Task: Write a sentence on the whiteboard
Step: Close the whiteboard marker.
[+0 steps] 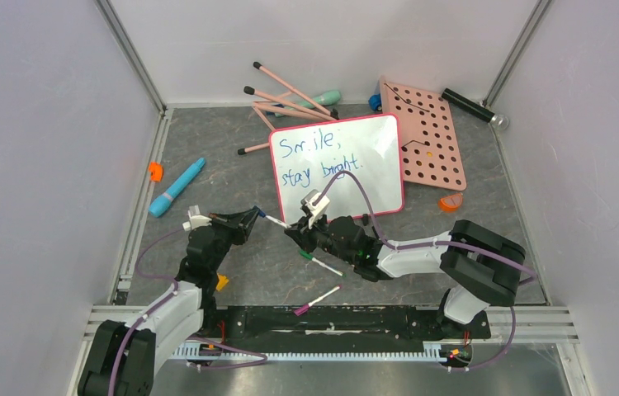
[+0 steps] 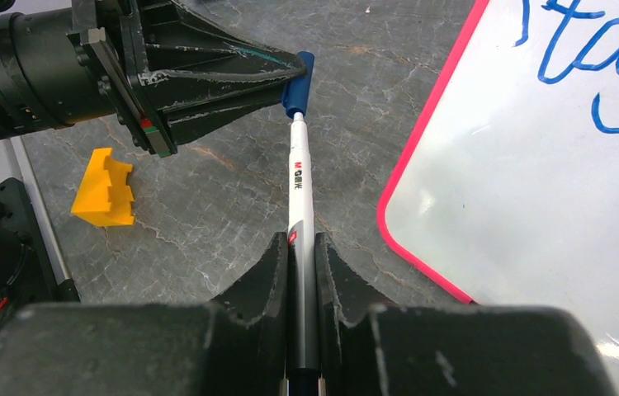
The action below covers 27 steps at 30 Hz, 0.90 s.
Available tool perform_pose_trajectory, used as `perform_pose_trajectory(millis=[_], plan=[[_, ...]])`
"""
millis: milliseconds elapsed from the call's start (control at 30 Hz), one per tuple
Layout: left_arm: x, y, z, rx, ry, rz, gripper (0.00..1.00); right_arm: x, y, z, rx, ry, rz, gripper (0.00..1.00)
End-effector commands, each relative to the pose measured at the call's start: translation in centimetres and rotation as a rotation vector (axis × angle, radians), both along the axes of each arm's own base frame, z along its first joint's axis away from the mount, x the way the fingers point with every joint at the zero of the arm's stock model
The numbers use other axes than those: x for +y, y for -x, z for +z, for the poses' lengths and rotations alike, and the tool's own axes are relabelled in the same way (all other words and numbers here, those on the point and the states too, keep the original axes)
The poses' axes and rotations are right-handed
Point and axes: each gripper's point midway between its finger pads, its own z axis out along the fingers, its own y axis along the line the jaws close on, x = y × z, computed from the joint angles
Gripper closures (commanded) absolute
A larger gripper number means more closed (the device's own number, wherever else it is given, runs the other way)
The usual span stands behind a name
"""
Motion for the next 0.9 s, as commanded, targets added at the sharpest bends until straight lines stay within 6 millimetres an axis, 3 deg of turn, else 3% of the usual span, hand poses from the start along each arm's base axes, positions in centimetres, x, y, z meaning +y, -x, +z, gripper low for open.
perform_pose_trajectory(millis=[0,533,867], plan=[[0.2,-0.6,1.2,-0.018,0.026,0.023,0.98,1.0,-0.5,2.7,-0.038,-0.058,0.0,1.0],[-0.3,-0.4,1.8,-0.039,0.077,-0.004,0.98,1.9,-0.9,2.1,-0.03,-0.059,0.003,1.0],[-1.3,0.3,2.5,-0.027,0.16,-0.055,0.98,2.5,-2.1,2.5,-0.066,-0.048,-0.026,1.0]])
